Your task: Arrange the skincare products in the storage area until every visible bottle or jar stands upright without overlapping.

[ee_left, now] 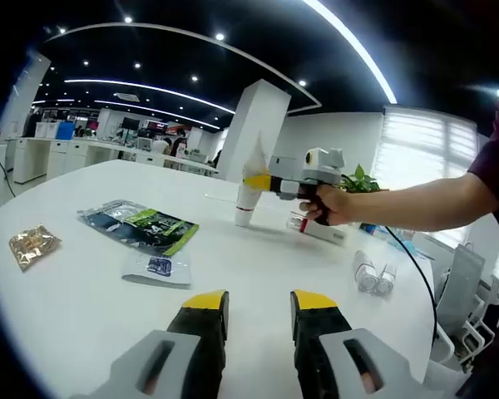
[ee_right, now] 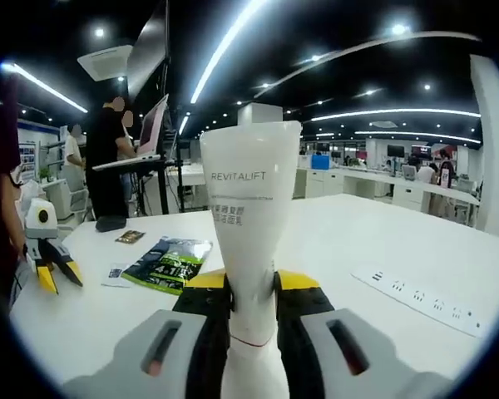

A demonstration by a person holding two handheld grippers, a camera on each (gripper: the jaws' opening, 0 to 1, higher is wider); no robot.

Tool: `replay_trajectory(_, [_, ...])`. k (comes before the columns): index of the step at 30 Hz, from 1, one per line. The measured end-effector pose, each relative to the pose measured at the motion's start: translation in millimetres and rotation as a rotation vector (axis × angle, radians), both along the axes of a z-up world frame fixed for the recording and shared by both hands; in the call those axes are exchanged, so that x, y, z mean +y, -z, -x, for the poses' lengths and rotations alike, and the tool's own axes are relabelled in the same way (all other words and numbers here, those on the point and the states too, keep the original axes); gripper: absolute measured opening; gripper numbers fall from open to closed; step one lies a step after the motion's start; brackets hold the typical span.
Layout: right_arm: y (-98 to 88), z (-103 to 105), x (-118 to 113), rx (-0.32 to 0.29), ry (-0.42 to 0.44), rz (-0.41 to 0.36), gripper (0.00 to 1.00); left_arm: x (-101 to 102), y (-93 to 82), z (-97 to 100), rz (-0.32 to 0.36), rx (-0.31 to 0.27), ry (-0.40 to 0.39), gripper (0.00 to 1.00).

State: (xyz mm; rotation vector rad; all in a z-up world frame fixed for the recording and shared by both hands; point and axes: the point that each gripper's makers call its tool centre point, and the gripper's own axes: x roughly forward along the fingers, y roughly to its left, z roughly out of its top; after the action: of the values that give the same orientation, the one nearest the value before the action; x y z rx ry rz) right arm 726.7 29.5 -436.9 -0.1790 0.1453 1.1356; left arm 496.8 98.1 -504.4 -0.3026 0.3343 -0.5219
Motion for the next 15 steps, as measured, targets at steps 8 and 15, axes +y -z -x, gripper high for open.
replay_trajectory(8, [23.4, 4, -21, 0.106, 0.094, 0.064, 0.39, 0, 0.1, 0.5, -0.003, -0.002, 0.001, 0.30])
replay_trajectory(15, [18.2, 16, -29, 0.134, 0.113, 0.053, 0.30, 0, -0.8, 0.8, -0.004, -0.008, 0.005, 0.30])
